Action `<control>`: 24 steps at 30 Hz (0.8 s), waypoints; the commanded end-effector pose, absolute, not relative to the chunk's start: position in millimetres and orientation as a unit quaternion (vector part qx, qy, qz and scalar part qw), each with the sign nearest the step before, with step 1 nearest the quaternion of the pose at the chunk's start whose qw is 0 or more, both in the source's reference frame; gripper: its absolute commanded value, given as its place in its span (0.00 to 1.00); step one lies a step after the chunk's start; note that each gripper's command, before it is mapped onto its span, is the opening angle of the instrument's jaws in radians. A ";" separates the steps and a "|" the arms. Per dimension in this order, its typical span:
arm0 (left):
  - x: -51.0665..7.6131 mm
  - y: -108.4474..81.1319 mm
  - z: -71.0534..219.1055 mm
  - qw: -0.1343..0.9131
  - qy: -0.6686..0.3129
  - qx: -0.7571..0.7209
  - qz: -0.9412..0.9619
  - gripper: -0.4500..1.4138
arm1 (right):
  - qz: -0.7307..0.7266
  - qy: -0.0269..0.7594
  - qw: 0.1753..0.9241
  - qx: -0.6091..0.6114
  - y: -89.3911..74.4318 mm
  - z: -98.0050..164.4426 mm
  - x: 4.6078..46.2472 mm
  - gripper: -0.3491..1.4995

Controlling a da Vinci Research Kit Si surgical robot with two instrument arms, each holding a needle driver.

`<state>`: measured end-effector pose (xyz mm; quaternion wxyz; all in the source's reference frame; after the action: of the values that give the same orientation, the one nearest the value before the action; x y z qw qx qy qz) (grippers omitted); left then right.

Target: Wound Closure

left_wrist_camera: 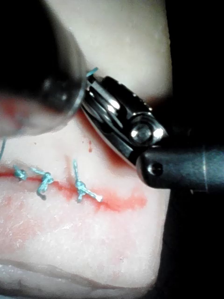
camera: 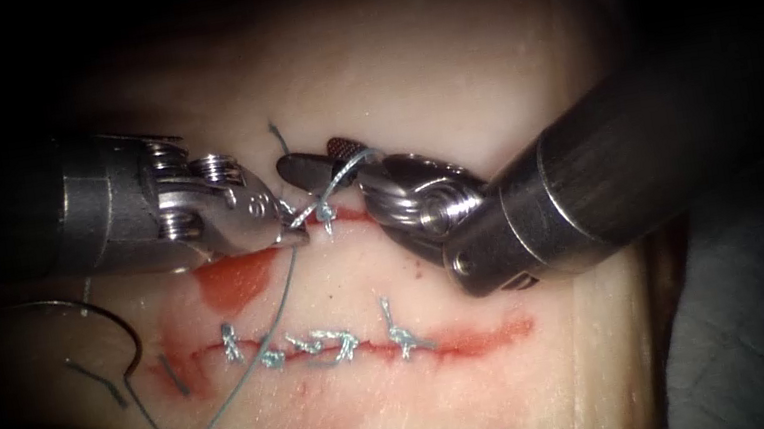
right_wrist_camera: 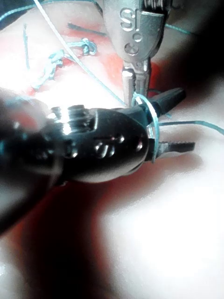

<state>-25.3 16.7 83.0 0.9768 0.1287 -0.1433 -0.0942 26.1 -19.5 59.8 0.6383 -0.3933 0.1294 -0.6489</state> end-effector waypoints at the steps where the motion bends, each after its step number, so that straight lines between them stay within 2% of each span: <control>1: -25.9 16.8 83.6 0.977 -0.141 0.127 -0.094 0.00 | -0.652 0.145 0.636 -0.387 -19.0 59.8 27.2 0.52; 10: -26.3 16.3 84.3 0.979 -0.128 0.132 -0.091 0.00 | -0.685 0.184 0.621 -0.334 -18.1 59.9 28.0 0.55; 24: -25.7 16.8 83.6 0.979 -0.129 0.134 -0.088 0.00 | -0.694 0.173 0.630 -0.302 -16.8 62.7 30.1 0.50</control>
<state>-25.2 16.6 83.1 0.9785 0.1349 -0.1287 -0.0878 29.1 -17.0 62.3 0.6297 -0.2994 0.1741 -0.6954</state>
